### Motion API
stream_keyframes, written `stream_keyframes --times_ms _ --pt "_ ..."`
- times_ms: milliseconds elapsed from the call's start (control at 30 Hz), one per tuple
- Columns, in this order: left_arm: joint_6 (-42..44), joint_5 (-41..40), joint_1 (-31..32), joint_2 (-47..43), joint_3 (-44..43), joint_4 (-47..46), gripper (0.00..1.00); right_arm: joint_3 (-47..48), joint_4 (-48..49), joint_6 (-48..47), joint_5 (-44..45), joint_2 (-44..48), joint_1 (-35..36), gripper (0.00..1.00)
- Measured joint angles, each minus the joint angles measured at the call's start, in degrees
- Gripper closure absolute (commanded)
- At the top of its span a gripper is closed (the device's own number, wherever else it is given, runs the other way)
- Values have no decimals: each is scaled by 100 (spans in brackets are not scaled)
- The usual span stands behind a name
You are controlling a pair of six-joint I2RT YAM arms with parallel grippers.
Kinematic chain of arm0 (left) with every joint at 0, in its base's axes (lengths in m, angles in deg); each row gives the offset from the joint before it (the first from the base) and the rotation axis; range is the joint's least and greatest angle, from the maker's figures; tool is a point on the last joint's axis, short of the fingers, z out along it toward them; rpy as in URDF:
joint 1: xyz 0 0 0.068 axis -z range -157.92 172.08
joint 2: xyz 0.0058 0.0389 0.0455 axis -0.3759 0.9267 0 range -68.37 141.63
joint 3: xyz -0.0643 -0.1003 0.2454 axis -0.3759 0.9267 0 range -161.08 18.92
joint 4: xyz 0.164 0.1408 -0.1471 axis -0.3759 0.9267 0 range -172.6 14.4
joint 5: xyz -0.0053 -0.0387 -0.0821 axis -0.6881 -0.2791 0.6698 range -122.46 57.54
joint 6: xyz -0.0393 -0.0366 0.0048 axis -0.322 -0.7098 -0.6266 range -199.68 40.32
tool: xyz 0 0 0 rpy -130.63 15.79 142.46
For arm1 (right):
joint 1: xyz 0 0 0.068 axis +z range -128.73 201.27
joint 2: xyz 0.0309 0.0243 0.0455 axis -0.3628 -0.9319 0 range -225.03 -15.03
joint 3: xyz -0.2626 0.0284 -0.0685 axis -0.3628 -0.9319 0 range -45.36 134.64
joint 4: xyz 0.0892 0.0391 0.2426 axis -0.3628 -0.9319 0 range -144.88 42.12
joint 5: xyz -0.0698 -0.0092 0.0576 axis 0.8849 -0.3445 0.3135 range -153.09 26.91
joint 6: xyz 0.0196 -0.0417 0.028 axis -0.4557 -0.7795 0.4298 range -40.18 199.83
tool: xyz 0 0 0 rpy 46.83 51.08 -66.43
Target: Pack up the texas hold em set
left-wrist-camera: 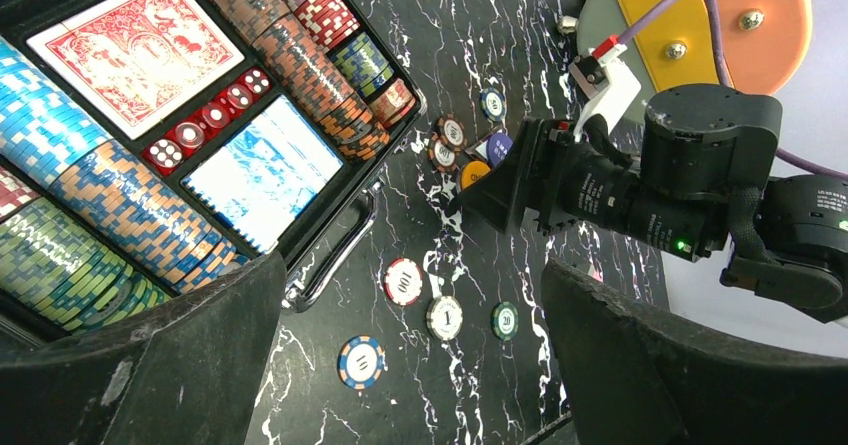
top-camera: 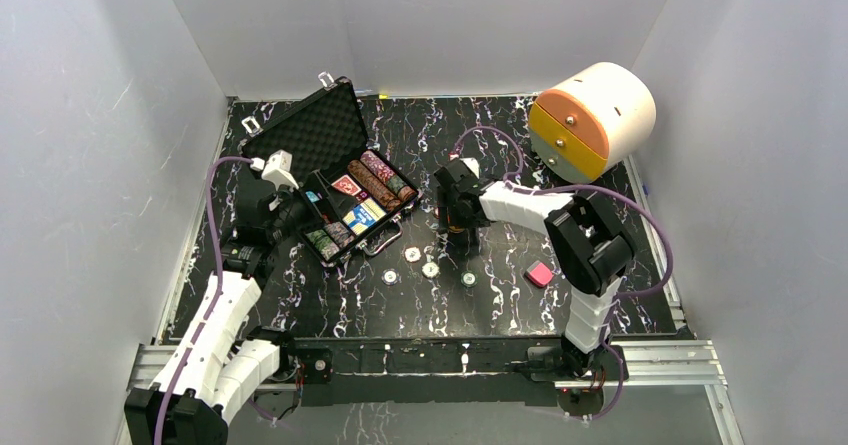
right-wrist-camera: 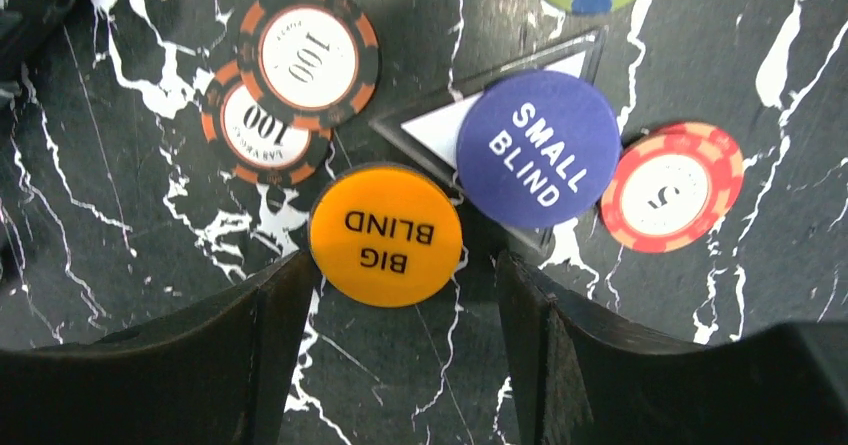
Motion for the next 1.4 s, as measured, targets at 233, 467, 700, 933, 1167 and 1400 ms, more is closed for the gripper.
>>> stream_keyframes --times_ms 233,467,700,933,1167,1400 --pt "-55 -9 0 13 0 0 2 203 195 -247 146 -221 0 43" --pt "-136 262 0 133 0 -15 3 111 503 -308 -323 -146 -55 45" --pt "-341 636 7 455 146 -181 3 -503 750 26 -1600 348 -275 43" --pt "-608 802 319 758 313 -367 4 -675 592 420 -2218 490 -376 27" --pt "-710 782 428 756 376 -472 4 -675 380 345 -2020 566 -365 28" --pt "-732 752 428 756 378 -483 5 -573 92 142 -1668 533 -289 27"
